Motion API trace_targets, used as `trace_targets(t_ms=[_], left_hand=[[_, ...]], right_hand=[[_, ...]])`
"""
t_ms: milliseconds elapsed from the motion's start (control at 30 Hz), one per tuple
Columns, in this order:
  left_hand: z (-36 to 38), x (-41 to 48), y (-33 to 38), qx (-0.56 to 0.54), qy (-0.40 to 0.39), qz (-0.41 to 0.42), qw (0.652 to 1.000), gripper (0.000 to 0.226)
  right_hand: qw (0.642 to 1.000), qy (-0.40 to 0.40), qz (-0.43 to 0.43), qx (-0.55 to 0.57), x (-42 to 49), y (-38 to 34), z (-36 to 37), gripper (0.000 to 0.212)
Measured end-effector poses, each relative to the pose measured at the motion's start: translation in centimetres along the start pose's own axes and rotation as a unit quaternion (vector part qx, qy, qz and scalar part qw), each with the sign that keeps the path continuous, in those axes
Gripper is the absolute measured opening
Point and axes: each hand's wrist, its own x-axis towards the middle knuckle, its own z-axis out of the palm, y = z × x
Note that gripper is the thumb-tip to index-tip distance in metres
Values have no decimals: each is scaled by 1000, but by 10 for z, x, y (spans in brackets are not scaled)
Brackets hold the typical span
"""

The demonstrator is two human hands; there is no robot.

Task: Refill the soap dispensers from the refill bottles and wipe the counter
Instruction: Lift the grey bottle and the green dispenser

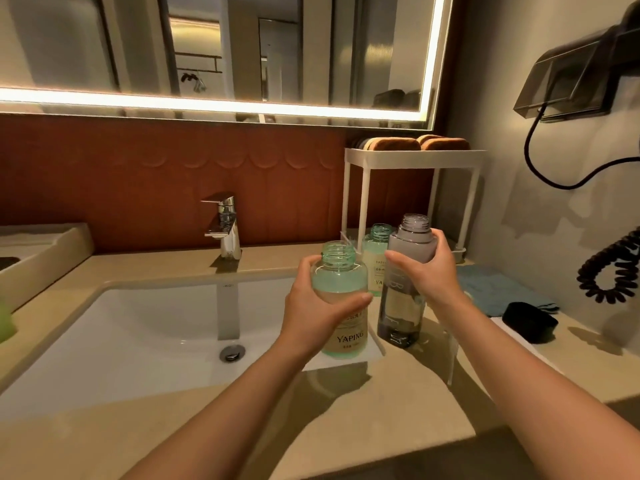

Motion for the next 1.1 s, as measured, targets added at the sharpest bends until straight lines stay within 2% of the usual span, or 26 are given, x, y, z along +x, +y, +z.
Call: trace_targets(t_ms=[267, 533, 733, 800, 933, 1100], left_hand=[[-50, -57, -11, 39, 45, 13, 998, 71], [-71, -81, -15, 44, 75, 33, 996, 74], [-70, -81, -11, 20, 83, 24, 996, 100], [-72, -75, -7, 23, 80, 41, 996, 94], [-73, -70, -11, 16, 76, 61, 995, 66], [-67, -70, -16, 5, 111, 80, 991, 54]], right_hand=[[1000, -10, -7, 14, -48, -20, 10, 70], [999, -41, -17, 5, -78, -38, 24, 74], [986, -118, -96, -63, -90, -55, 35, 70], [977, -141, -121, -100, -92, -60, 37, 71], [953, -182, -173, -167, -94, -75, 38, 70], [888, -227, -245, -317, -97, -86, 39, 73]])
